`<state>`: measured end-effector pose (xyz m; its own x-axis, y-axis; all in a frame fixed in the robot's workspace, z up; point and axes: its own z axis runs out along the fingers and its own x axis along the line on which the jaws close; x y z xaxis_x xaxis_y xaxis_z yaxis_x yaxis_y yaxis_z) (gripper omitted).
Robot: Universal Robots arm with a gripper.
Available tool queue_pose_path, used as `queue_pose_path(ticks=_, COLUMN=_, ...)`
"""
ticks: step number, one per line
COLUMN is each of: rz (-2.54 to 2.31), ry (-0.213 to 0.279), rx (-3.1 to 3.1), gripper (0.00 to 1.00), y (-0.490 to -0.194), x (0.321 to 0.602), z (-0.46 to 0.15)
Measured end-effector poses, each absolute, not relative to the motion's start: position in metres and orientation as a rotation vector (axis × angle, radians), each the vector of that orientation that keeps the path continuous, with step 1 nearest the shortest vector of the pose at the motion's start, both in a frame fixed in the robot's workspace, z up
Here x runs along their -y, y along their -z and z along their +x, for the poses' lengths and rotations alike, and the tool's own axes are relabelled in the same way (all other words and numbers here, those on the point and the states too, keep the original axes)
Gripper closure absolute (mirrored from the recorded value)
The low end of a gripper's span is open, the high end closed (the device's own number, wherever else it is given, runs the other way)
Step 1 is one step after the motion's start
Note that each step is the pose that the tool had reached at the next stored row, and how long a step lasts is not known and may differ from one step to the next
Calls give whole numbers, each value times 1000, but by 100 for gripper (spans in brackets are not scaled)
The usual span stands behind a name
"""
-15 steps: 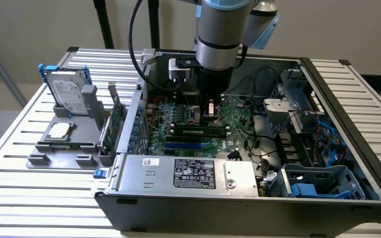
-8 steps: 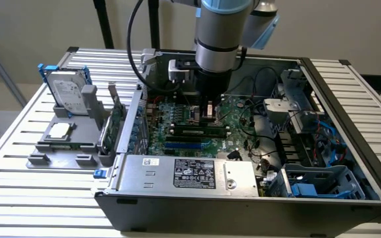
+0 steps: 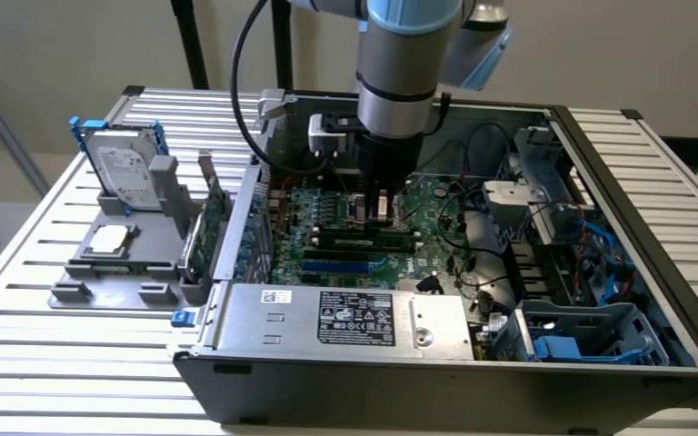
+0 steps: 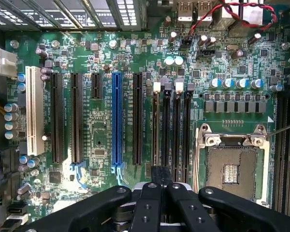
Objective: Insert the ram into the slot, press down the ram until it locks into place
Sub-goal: 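Press down the ram until it locks into place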
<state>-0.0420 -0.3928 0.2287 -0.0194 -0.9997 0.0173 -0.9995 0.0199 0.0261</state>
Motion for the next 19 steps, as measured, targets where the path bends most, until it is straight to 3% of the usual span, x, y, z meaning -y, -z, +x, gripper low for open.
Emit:
queue_pose_path(ticks=5, rz=2171, ry=12, rx=2229, gripper=89, y=-226, x=393, z=-42)
queue_pose_path(ticks=13, rz=2168, ry=16, rx=2229, gripper=89, y=-262, x=393, z=-41)
queue_pose_path(ticks=19, rz=2168, ry=17, rx=2229, gripper=89, y=-263, x=393, z=-41)
